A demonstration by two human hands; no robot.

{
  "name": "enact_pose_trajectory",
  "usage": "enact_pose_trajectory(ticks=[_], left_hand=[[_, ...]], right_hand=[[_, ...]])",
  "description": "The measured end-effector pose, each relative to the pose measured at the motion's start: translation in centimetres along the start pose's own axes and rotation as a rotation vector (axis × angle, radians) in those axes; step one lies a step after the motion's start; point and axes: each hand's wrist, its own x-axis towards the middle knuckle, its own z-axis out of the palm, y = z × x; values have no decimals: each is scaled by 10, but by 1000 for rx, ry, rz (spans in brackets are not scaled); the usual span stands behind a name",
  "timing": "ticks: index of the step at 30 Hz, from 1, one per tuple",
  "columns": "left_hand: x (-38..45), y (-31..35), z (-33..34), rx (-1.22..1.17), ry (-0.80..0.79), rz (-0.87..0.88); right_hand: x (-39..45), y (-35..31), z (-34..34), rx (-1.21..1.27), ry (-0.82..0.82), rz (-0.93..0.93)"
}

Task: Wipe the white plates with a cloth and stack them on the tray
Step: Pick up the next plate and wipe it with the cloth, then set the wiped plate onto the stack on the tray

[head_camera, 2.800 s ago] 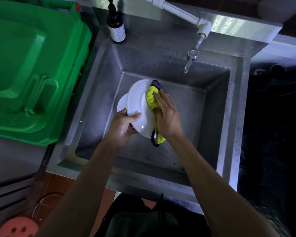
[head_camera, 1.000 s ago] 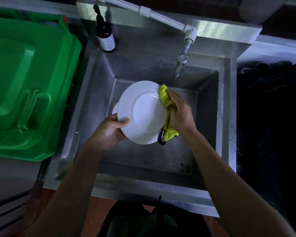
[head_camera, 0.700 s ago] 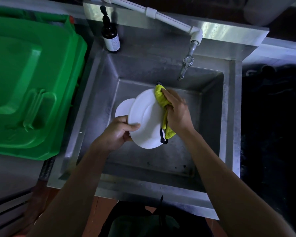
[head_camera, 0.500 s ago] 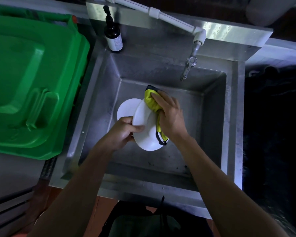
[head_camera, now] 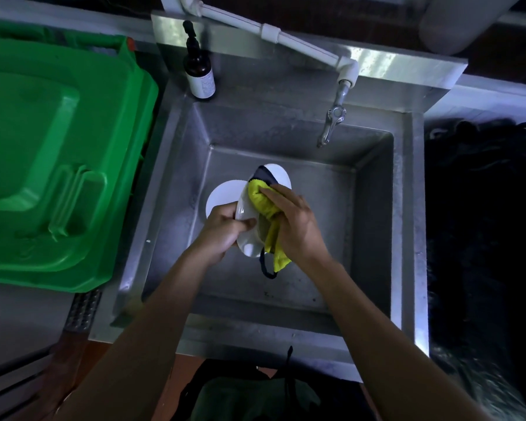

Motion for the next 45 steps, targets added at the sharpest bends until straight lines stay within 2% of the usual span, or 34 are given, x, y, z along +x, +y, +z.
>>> enact_pose_trajectory(ticks=[9,13,18,25,35,40,45], left_hand=[[12,16,-1,871,38,340],[14,18,9,1059,27,461],[9,28,31,1111,6,584],[-7,56,96,1109,-163,786],[-27,75,255,1111,-356,1039],[-40,91,339,1151,-294,1219],[-53,106,417,1140,-310,1270]], right_hand=[[-15,27,-38,-132,63,118],[-24,31,-51,-147,154,191],[-44,38,-75,-210,251,225],[-88,62,-143,-288,417,289],[-175,125,-266,-427,537,458],[-217,165,-322,-416,597,525],[-256,202,-363,-385,682,559]])
